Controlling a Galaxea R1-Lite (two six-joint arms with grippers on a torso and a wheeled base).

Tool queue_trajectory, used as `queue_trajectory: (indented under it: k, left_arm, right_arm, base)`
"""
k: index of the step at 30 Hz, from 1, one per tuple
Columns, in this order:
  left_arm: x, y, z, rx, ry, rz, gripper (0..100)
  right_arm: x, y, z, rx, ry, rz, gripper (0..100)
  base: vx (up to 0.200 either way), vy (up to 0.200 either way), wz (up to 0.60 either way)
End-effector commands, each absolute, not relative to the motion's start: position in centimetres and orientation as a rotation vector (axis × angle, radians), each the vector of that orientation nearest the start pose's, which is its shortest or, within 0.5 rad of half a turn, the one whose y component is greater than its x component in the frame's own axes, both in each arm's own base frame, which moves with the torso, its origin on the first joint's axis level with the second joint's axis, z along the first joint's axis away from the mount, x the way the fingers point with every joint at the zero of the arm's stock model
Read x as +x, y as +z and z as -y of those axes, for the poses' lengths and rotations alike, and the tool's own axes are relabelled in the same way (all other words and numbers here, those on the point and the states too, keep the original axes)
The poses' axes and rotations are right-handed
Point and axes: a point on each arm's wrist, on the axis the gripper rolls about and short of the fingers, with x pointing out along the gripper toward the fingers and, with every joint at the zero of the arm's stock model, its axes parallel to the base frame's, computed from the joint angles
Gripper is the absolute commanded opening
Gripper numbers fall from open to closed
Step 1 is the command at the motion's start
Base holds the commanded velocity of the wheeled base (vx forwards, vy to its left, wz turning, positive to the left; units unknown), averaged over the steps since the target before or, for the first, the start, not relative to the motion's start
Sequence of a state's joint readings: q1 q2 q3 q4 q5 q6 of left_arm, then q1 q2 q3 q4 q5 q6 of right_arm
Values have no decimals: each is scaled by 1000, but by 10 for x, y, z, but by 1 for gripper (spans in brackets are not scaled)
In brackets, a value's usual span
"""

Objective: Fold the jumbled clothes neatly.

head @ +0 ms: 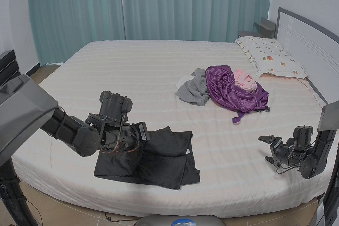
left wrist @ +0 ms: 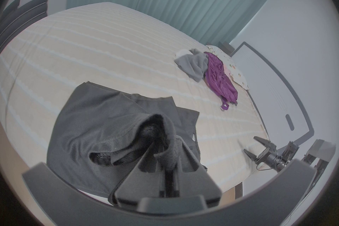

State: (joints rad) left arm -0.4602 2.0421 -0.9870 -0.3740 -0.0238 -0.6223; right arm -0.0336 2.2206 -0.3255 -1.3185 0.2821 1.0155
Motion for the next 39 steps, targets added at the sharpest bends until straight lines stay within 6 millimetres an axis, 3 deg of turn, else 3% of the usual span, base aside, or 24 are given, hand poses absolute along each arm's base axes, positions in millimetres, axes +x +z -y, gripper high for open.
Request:
queue_trajectory:
  k: [1, 16, 29, 39]
  left_arm:
    - [337, 67, 174, -413, -230, -829, 0]
    - [335, 63, 172, -480, -389, -914, 0]
    - [333, 59, 173, -499, -361, -936, 0]
    - [332, 58, 173, -498, -362, -938, 0]
  right_arm:
    - [283, -6, 3, 1072, -69, -649, 100]
    - [282, -7, 2, 1070, -67, -657, 100]
    - [282, -8, 2, 1070, -68, -658, 100]
    - [282, -8, 2, 1070, -68, -658, 100]
  base:
    - [0, 0, 0]
    - [0, 0, 0]
    - [0, 0, 0]
    - [0, -180, 0]
